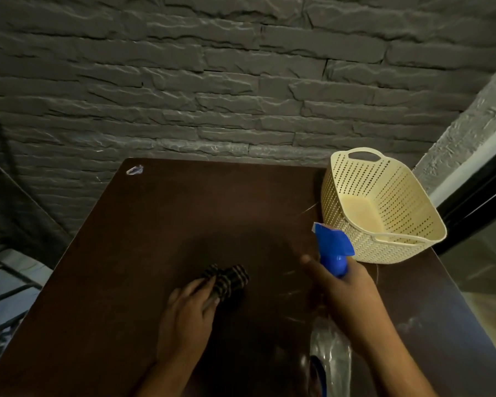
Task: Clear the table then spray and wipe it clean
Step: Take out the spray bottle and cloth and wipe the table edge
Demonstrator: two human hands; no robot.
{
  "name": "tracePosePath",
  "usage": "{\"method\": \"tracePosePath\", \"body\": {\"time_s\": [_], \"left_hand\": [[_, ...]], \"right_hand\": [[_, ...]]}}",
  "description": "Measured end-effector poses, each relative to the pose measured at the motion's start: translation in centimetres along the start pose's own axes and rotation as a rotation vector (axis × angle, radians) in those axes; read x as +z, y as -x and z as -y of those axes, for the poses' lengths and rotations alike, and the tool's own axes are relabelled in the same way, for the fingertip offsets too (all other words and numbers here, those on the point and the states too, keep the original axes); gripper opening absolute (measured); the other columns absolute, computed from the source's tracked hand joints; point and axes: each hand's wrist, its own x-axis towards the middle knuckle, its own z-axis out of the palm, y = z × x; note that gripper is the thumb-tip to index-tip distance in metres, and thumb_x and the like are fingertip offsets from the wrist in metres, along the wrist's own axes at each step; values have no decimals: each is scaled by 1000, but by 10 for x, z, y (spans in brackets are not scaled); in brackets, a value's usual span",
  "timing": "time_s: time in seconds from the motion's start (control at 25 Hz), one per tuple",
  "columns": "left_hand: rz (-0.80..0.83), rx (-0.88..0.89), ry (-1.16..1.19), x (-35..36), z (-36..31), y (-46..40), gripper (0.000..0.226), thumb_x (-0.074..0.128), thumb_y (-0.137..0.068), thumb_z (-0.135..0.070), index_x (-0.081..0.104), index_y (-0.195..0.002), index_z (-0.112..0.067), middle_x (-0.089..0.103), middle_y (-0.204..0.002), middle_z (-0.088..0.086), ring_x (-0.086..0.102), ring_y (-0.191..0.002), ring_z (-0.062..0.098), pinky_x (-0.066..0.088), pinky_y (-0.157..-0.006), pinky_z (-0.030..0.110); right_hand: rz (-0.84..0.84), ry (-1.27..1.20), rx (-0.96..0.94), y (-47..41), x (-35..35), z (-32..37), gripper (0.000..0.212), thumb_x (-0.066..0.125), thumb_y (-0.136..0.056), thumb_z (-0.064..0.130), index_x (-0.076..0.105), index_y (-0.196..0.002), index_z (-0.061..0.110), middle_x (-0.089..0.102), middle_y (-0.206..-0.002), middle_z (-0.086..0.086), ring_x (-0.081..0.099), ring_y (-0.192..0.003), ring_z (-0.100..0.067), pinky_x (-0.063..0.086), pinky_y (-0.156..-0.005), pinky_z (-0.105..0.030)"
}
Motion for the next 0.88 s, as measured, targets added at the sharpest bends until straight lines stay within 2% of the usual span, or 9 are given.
{"method": "tracePosePath", "body": {"time_s": [0.08, 0.16, 0.24, 0.32, 0.44, 0.6, 0.8, 0.88], "left_hand": [[-19, -2, 8, 0, -12, -15, 42, 56, -94, -33, 54, -135, -27, 52, -138, -8, 46, -121, 18, 37, -99, 28], [-62, -53, -8, -2, -18, -33, 41, 56, -93, -31, 56, -134, -25, 54, -136, -7, 48, -118, 18, 40, -98, 29], [-134, -115, -5, -4, -18, -50, 39, 60, -91, -25, 59, -129, -22, 57, -132, -4, 52, -113, 20, 43, -95, 32], [-179, -182, -12, -4, -12, -63, 38, 62, -88, -20, 61, -127, -19, 59, -130, 1, 54, -110, 23, 45, -93, 35], [-191, -253, -12, -2, -18, -71, 38, 63, -87, -17, 63, -125, -17, 61, -127, 5, 56, -107, 27, 46, -92, 37], [-173, -201, 47, 6, -34, -69, 33, 65, -84, -19, 67, -117, -19, 65, -119, 3, 60, -100, 25, 49, -89, 35], [-6, -225, 57, 21, -66, -44, 40, 55, -93, -32, 55, -133, -28, 53, -133, -4, 50, -115, 19, 41, -98, 30], [51, -202, 48, 26, -78, -34, 44, 63, -88, -29, 57, -132, -28, 54, -133, 2, 51, -115, 25, 43, -97, 35]], "right_hand": [[22, -33, -28, -8, -3, 1, 31, 67, -77, 45, 59, -87, 16, 70, -72, -13, 68, -60, -28, 57, -62, -45], [35, -66, -111, -17, -4, 2, 26, 68, -74, 47, 60, -87, 26, 71, -76, -6, 68, -66, -25, 58, -62, -44], [41, -63, -209, -27, 0, 8, 21, 67, -76, 47, 56, -89, 35, 68, -77, 12, 65, -65, -10, 53, -57, -25], [53, -46, -310, -43, 9, 13, 26, 64, -78, 50, 53, -97, 37, 63, -80, 22, 61, -67, -3, 49, -56, -15], [36, -41, -391, -67, 18, 17, 41, 61, -78, 54, 52, -111, 32, 62, -79, 14, 61, -69, -4, 49, -58, -18], [17, -61, -356, -92, 23, 21, 49, 63, -81, 46, 45, -124, 32, 61, -85, 7, 62, -80, -4, 52, -65, -21], [-79, -79, -317, -94, 5, 19, 58, 66, -74, 56, 53, -113, 15, 58, -79, 8, 59, -70, -3, 45, -59, -18], [-113, -59, -309, -90, -3, 18, 54, 63, -73, 59, 54, -106, 17, 58, -74, 11, 58, -67, -3, 45, -57, -17]]}}
